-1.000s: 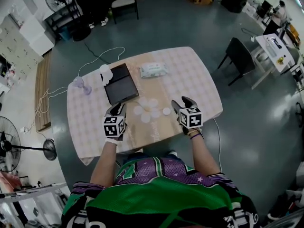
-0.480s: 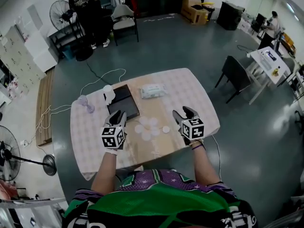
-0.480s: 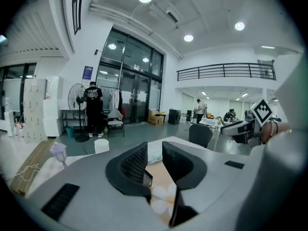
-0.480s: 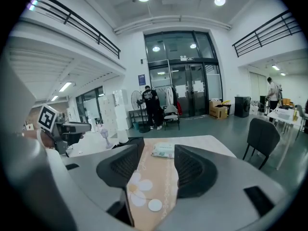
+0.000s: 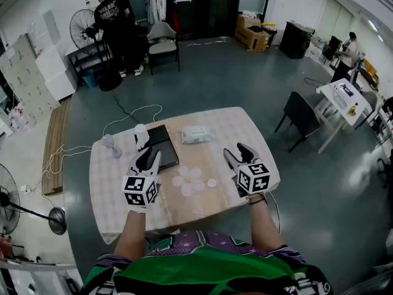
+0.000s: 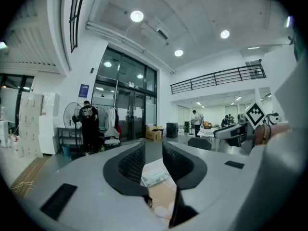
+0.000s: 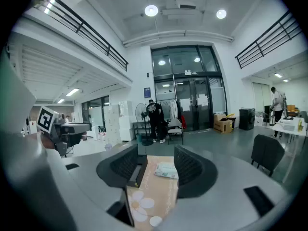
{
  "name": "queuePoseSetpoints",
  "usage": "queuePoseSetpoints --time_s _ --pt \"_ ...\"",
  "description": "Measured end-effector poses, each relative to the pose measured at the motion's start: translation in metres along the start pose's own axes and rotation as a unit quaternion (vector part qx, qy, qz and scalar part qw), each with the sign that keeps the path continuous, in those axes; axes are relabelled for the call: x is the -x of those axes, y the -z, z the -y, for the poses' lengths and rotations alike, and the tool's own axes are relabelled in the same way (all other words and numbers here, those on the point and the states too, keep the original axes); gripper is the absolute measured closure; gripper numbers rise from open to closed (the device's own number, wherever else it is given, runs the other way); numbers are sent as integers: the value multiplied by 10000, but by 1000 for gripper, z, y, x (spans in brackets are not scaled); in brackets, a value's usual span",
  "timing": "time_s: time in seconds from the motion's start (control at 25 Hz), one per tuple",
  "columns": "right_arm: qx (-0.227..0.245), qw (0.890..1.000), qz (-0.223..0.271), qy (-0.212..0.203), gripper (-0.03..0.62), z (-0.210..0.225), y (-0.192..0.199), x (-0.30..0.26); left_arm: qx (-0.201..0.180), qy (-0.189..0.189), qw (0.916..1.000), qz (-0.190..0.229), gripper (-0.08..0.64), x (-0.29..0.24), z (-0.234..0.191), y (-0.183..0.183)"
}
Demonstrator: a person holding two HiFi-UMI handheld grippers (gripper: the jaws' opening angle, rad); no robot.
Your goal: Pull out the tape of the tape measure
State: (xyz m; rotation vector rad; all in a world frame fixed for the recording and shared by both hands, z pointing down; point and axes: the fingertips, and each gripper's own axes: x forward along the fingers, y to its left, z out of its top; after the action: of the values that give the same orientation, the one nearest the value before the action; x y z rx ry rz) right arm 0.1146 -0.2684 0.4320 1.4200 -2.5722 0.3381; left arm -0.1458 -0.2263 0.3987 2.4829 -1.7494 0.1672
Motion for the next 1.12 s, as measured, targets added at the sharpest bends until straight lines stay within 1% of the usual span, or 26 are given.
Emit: queuePoseSetpoints --time_s 0.28,0.56,0.72,0.88,0.96,1.08,1.12 --pt "30 9980 632 -64 353 -15 -51 23 -125 67 9993 360 449 13 11 -40" --pt "36 9955 944 -70 357 -22 -70 36 -138 33 9985 533 451 25 14 -58" --pt "55 9952 976 -106 379 -27 -75 38 -126 -50 9978 648 455 31 8 -66" --pt "148 9950 969 -184 391 -35 -77 38 -88 -83 9973 719 508 35 6 -69" --pt "167 9949 977 -195 403 -37 -79 39 -53 -77 9972 736 524 36 6 -71" --pt "211 9951 943 -185 441 -41 -81 37 83 -44 9972 743 537 38 2 -73" --pt "228 9951 942 -166 465 -42 -81 37 112 -39 9971 746 537 39 1 -72"
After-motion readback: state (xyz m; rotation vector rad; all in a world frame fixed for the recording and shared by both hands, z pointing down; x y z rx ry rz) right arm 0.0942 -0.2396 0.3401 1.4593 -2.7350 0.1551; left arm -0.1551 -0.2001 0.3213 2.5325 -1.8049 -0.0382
